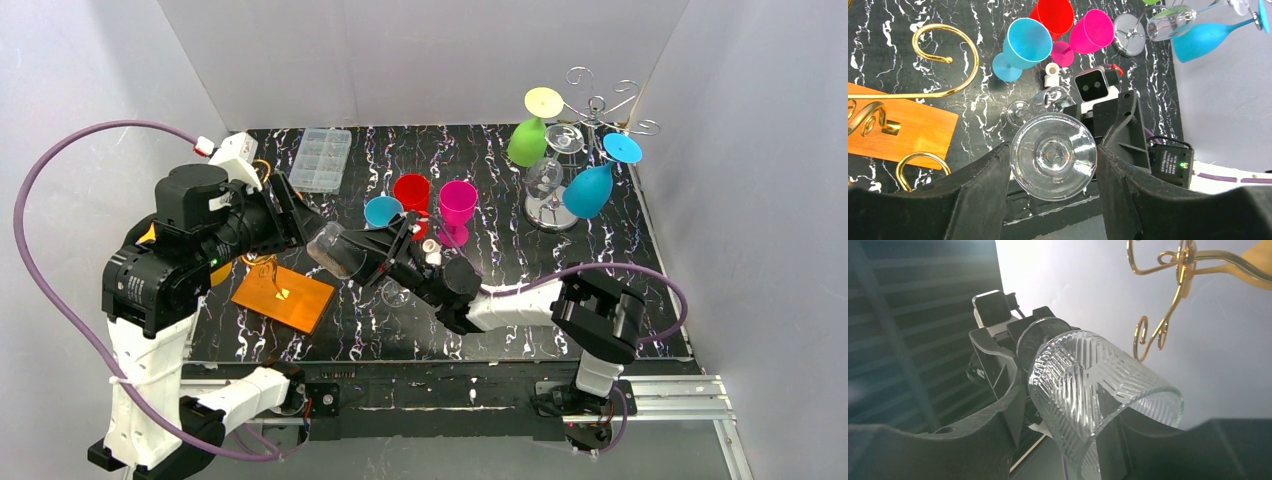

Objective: Take the wine glass off the wine glass rack
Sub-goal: Place the wine glass at the center of the board.

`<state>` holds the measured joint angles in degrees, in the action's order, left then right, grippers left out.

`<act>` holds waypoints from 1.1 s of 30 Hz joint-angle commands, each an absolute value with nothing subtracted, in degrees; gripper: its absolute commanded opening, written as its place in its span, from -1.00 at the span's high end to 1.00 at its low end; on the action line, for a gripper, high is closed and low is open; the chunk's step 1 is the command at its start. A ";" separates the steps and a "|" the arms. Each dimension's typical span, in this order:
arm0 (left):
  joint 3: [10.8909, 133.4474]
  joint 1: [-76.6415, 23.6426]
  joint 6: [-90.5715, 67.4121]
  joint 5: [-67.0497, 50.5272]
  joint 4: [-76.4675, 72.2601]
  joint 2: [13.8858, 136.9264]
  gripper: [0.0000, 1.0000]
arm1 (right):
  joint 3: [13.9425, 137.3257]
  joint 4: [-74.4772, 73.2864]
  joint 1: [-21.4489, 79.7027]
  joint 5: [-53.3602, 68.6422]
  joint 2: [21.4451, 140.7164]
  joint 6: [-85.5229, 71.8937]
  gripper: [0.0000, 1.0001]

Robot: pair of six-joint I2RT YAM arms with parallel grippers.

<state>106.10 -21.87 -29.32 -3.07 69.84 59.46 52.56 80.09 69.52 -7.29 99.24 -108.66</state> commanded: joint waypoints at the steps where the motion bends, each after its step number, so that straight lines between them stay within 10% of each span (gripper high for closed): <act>1: 107.24 -21.72 -32.66 -4.18 66.20 57.83 0.63 | 56.81 90.97 69.87 -9.36 100.03 -106.55 -0.06; 11: 109.30 -21.71 -34.80 -5.42 65.05 58.47 0.57 | 60.30 93.71 69.87 -9.01 100.90 -104.42 0.60; 18: 111.37 -21.71 -34.94 -6.72 64.51 59.51 -0.01 | 60.58 94.29 69.87 -8.91 100.28 -103.60 0.95; 27: 113.67 -21.71 -34.39 -9.29 64.34 60.58 -0.92 | 59.64 92.54 69.87 -8.31 97.55 -100.75 0.97; 33: 115.71 -21.71 -33.22 -8.50 64.53 60.53 -0.97 | 58.58 90.24 69.58 -7.77 94.98 -98.09 0.97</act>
<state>112.84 -21.50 -34.15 -6.94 67.68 60.90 58.08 87.18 69.45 -9.17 99.48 -101.69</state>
